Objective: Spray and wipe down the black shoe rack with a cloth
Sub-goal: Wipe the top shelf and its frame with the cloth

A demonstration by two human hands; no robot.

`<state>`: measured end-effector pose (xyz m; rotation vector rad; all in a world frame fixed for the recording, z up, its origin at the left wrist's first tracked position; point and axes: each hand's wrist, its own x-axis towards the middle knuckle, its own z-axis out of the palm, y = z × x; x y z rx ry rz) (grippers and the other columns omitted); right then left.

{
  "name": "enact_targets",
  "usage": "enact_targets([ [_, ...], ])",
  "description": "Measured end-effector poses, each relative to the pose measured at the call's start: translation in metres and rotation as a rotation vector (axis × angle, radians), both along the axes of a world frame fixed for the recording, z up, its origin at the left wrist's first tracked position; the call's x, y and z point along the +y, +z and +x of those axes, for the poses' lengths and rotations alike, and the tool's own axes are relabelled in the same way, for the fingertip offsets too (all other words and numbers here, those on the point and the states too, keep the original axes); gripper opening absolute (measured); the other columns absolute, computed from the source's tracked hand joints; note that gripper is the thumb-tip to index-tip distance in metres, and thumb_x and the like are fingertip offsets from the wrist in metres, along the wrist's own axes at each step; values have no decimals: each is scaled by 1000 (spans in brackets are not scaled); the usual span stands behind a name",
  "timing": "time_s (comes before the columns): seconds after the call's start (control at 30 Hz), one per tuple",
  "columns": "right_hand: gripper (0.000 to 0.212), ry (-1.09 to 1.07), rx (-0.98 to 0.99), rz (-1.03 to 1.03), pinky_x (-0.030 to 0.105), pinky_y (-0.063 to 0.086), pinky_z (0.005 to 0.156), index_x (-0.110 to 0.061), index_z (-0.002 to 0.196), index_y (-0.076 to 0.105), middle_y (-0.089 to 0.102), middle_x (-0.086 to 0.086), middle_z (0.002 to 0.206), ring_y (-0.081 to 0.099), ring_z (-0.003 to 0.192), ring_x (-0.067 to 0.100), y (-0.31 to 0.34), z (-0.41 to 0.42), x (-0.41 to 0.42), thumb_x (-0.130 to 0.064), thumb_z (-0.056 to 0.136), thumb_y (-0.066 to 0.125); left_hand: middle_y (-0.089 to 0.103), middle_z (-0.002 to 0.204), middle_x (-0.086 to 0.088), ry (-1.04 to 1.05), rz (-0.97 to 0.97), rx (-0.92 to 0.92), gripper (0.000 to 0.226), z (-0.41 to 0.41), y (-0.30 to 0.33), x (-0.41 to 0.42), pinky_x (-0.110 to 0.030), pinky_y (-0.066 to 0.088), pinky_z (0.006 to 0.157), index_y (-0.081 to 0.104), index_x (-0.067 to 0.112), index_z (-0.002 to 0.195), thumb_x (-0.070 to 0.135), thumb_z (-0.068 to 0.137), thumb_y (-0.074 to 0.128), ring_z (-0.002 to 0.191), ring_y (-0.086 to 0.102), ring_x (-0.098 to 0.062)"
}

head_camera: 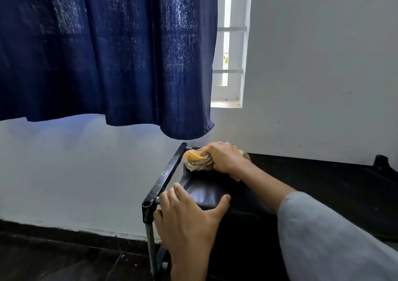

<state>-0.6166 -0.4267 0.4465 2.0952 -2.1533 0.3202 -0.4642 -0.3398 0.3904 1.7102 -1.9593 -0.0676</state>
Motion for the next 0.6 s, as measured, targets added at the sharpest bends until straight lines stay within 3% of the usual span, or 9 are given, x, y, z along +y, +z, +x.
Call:
enact_targets([
  [0.13, 46, 147, -21, 252, 32, 47, 92, -32, 124, 61, 60, 2, 121, 57, 105, 22, 12, -14, 43, -12, 83, 68, 28, 151, 0, -13, 22, 38, 131, 1, -5, -1, -35, 29, 104, 17, 13, 148, 90, 44, -1, 139, 21, -16],
  [0.2, 45, 187, -34, 335, 30, 50, 91, -33, 119, 64, 62, -5, 117, 59, 100, 15, 15, -29, 61, -13, 81, 71, 29, 151, -1, -15, 7, 41, 132, 0, -6, -1, -35, 30, 104, 17, 13, 148, 91, 43, -2, 139, 22, -17],
  [0.33, 40, 183, -41, 127, 30, 50, 81, -34, 113, 64, 66, -2, 110, 60, 93, 16, 3, -35, 52, -15, 79, 70, 36, 148, -1, -11, -14, 45, 127, -2, -9, -1, -34, 32, 100, 24, 13, 147, 89, 48, 3, 138, 26, -17],
  [0.43, 31, 153, 79, -38, 33, 46, 76, -30, 111, 60, 65, 3, 108, 61, 96, 25, -4, -20, 20, -17, 84, 65, 33, 149, 0, -23, -6, 49, 122, -2, -10, -2, -33, 30, 102, 21, 13, 147, 88, 51, 7, 139, 23, -16],
  [0.6, 42, 119, 56, -83, 40, 49, 87, -27, 126, 59, 63, 9, 118, 59, 107, 31, -6, 7, -11, -15, 87, 63, 29, 150, -1, -29, 18, 88, 116, -3, -8, -3, -34, 28, 105, 18, 13, 147, 90, 61, 30, 139, 20, -17],
])
